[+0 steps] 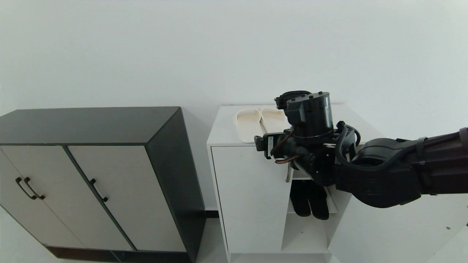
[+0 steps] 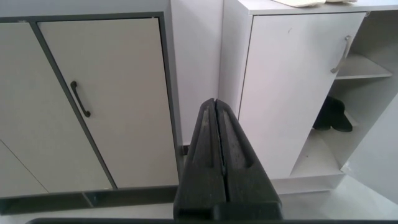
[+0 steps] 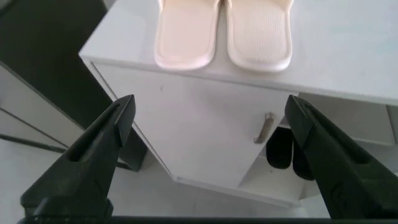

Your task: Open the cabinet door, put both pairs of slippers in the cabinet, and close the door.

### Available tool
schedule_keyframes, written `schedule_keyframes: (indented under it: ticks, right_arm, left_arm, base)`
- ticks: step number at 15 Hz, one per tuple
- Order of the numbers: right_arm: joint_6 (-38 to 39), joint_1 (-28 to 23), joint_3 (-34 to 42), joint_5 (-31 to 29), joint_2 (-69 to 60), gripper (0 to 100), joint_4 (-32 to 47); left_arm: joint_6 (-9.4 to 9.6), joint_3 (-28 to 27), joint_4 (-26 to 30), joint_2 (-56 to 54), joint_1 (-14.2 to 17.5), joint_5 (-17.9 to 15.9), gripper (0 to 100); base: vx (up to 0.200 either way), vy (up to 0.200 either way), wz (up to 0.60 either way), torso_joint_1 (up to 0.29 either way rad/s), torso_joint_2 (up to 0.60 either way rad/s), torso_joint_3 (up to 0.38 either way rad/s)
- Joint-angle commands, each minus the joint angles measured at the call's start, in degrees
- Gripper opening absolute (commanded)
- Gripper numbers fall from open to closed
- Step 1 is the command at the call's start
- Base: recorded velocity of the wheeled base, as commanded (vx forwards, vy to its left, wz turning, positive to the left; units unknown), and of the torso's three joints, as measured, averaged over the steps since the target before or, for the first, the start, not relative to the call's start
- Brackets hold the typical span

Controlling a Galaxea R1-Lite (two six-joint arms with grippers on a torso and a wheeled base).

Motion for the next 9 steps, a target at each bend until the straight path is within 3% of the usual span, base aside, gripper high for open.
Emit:
schedule_keyframes:
  ticks: [1,3,9]
  right_arm:
    - [0.13,-0.22,-1.83,-0.11,1.28,100,0.14]
    - [0.21,-0.31,-1.74,-0.11,1.28,100,0.14]
    - [0.21,-1.01,-1.04,-0.11,2.77,100,-0.65]
  left_arm:
    - [0.02,0.00,0.04,0.05,0.01,-0.01,0]
    - [0.11,0.00,0.04,0.05,0.01,-0.01,0]
    - [0.20,0.00,0.04,0.05,0.01,-0.01,0]
  base:
    - [0.000,0.000,0.00,0.000,0.00,0.000]
    - [0.000,0.000,0.00,0.000,0.00,0.000]
    - [0.200,0.000,0.00,0.002,0.00,0.001]
